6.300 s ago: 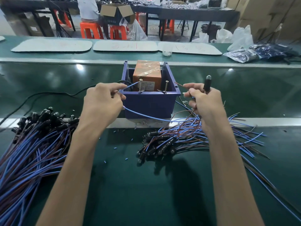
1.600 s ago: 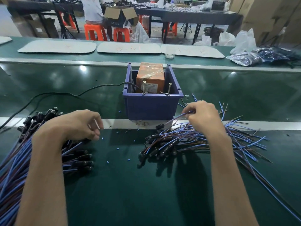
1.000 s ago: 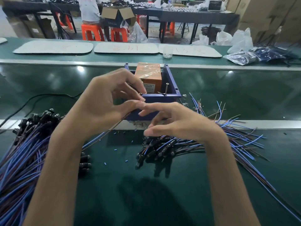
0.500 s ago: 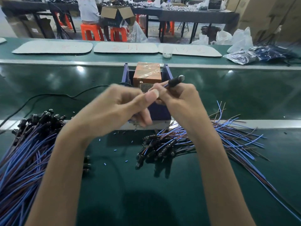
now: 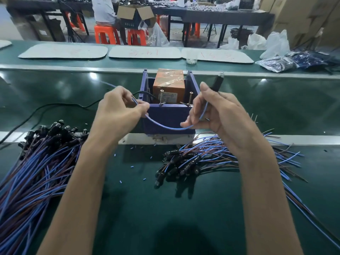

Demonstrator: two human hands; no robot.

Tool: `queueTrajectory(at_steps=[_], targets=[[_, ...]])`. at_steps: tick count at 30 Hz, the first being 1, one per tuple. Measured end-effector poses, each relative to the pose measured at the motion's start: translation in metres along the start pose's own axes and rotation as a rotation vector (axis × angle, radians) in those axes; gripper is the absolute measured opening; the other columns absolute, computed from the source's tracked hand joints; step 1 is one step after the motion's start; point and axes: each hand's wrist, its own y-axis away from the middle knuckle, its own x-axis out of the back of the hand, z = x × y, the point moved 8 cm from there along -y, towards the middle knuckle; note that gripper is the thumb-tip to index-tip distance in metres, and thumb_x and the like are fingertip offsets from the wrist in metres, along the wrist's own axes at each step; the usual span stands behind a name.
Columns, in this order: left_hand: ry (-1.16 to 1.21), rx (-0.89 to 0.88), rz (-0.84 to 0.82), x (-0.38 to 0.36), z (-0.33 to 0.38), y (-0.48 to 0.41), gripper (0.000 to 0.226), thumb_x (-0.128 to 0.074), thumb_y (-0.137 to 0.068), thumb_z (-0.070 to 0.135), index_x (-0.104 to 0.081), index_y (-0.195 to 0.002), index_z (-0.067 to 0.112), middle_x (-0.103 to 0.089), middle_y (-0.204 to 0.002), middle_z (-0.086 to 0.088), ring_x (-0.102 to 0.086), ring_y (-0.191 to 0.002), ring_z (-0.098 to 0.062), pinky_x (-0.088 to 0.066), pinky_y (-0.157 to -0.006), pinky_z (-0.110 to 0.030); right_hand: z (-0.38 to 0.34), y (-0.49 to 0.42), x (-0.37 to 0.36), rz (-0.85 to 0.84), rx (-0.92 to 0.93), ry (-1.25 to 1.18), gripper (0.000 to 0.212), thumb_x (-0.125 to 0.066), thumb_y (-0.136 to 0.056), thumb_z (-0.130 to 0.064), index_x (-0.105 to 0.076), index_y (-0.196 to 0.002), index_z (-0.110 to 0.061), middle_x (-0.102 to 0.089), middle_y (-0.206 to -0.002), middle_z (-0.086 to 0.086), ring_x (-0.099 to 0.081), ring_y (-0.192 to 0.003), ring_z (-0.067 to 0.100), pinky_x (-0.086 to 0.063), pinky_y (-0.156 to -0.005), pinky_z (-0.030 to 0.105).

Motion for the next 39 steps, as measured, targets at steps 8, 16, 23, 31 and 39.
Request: queueTrajectory(at_steps=[8,16,23,31,39], targets=[[-0.189,-0.035,0.028,-0.001,-0.001,-0.003,0.034,-0.064,-0.083,0.012,-0.041,-0.101,0.029,-0.068,-0.088,0.018,-0.068,-0.087,-0.019,-0.051,-0.085,-0.039,0.019,-0.009,-0.001,0.064,-0.066,0.054,0.039,-0.049,-0.1,-0.022,-0.057,-0.065,-0.008,-0.026,-0.054,-0.003,-0.019,-0.044,0.007,-0.019,-0.037,0.015],[-0.23,-0.212,-0.422,-0.036,0.014,0.016,0.029,-0.065,-0.083,-0.002,-0.055,-0.085,0.025,-0.072,-0.082,0.013,-0.068,-0.063,-0.011,-0.052,-0.069,-0.028,0.034,-0.007,0.016,0.138,-0.144,0.343,0.024,-0.058,-0.094,-0.03,-0.075,-0.082,-0.017,-0.061,-0.067,-0.007,-0.041,-0.041,0.0,-0.031,-0.04,0.007],[-0.154,-0.321,-0.673,-0.08,0.026,0.041,0.021,-0.065,-0.083,0.0,-0.058,-0.08,0.02,-0.073,-0.081,0.005,-0.067,-0.07,-0.019,-0.054,-0.079,-0.037,0.042,-0.005,0.013,0.07,-0.165,0.307,0.018,-0.063,-0.091,-0.018,-0.071,-0.076,-0.013,-0.064,-0.057,-0.009,-0.05,-0.048,-0.002,-0.031,-0.04,0.006],[-0.018,-0.193,-0.666,-0.076,0.01,0.029,0.028,-0.057,-0.09,-0.005,-0.044,-0.082,0.019,-0.075,-0.084,-0.011,-0.071,-0.083,-0.026,-0.057,-0.072,-0.033,0.04,-0.013,0.011,0.089,-0.111,0.268,0.017,-0.066,-0.089,-0.015,-0.071,-0.073,-0.01,-0.069,-0.059,-0.005,-0.048,-0.044,-0.002,-0.033,-0.04,0.005],[0.128,-0.115,-0.701,-0.08,0.007,0.027,0.025,-0.059,-0.09,-0.006,-0.043,-0.085,0.012,-0.074,-0.078,-0.013,-0.074,-0.076,-0.022,-0.058,-0.066,-0.027,0.04,-0.014,0.014,0.101,-0.112,0.344,0.022,-0.063,-0.091,-0.016,-0.069,-0.071,-0.007,-0.069,-0.065,0.0,-0.054,-0.048,-0.001,-0.034,-0.042,0.006]])
